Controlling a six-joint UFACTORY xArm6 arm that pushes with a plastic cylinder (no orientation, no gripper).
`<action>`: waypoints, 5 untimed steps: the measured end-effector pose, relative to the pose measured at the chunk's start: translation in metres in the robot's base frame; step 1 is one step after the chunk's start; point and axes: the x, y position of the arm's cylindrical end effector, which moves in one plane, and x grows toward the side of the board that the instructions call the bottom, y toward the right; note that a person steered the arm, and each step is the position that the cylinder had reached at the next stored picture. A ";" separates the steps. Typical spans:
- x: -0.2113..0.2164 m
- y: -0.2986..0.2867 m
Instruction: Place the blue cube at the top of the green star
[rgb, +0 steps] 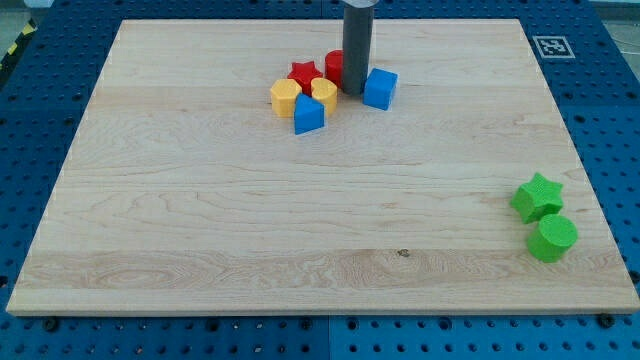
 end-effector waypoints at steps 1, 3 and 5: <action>0.012 0.028; -0.014 0.035; 0.001 0.061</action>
